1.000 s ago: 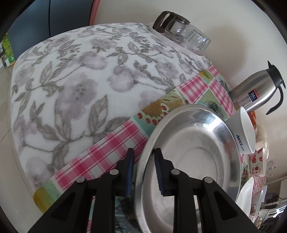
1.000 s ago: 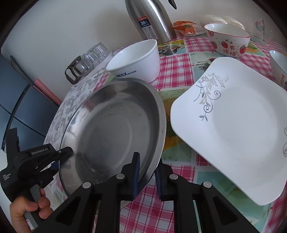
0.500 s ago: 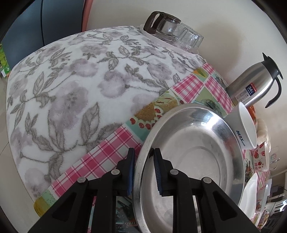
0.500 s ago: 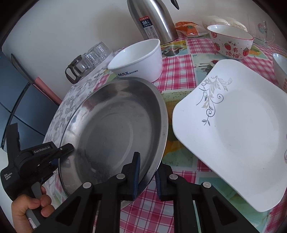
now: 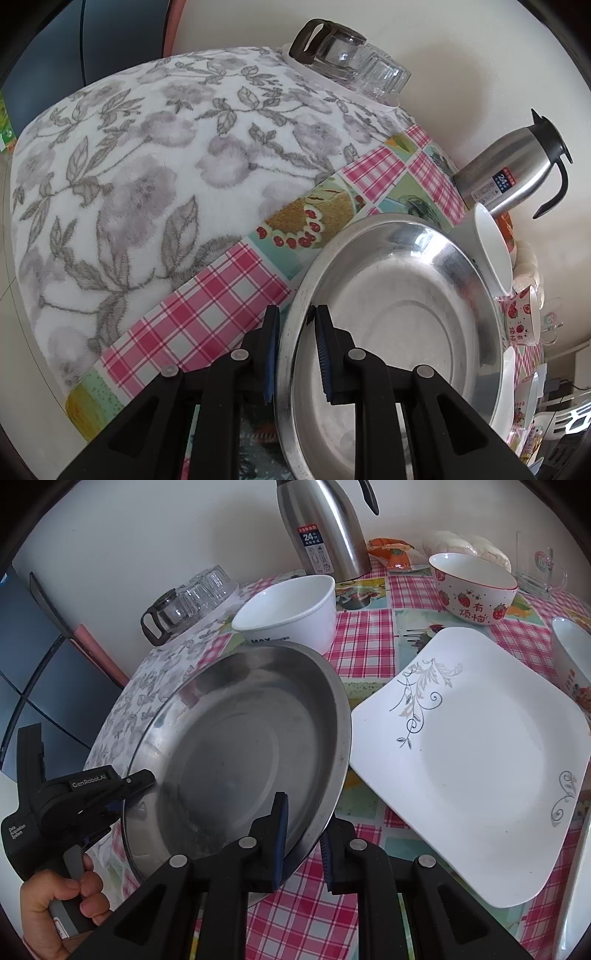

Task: Organize plates and bowls
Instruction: 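Lift the steel tray with the left tool and carry it beside the floral plate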

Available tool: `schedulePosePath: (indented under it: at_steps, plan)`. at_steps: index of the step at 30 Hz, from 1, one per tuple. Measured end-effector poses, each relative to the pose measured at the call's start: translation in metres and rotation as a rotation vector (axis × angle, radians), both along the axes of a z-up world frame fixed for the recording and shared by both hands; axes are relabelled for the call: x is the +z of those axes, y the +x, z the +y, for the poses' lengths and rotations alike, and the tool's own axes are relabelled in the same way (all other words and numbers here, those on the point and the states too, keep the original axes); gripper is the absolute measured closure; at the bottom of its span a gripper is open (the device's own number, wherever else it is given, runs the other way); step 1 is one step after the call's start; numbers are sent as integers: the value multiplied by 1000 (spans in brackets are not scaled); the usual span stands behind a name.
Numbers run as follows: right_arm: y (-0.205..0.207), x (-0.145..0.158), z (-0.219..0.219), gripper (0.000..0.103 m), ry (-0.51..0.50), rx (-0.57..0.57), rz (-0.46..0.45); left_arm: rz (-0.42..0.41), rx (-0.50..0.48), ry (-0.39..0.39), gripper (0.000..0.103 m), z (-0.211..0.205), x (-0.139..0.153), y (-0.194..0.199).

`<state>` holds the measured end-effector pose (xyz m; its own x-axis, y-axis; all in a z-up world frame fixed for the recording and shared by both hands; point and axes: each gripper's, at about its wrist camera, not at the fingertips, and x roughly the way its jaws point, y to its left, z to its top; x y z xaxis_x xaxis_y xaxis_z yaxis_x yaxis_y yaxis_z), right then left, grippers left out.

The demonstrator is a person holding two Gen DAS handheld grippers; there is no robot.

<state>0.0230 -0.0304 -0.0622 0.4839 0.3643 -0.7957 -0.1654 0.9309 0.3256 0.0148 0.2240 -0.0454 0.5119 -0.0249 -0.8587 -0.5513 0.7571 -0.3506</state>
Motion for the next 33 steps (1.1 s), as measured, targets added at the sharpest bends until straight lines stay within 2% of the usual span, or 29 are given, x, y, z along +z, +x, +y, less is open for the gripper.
schedulePosePath:
  at_steps: [10,18,33]
  plan:
    - [-10,17,-7,86,32,13,-42,-69,3,31,85,-6,32,-14]
    - [-14,33,-25,86,52,7,-83,-122,-27,63,85,-27,54,-15]
    - [-14,44,-93,86,47,-71,-91,-118,-141,61,85,-99,59,-3]
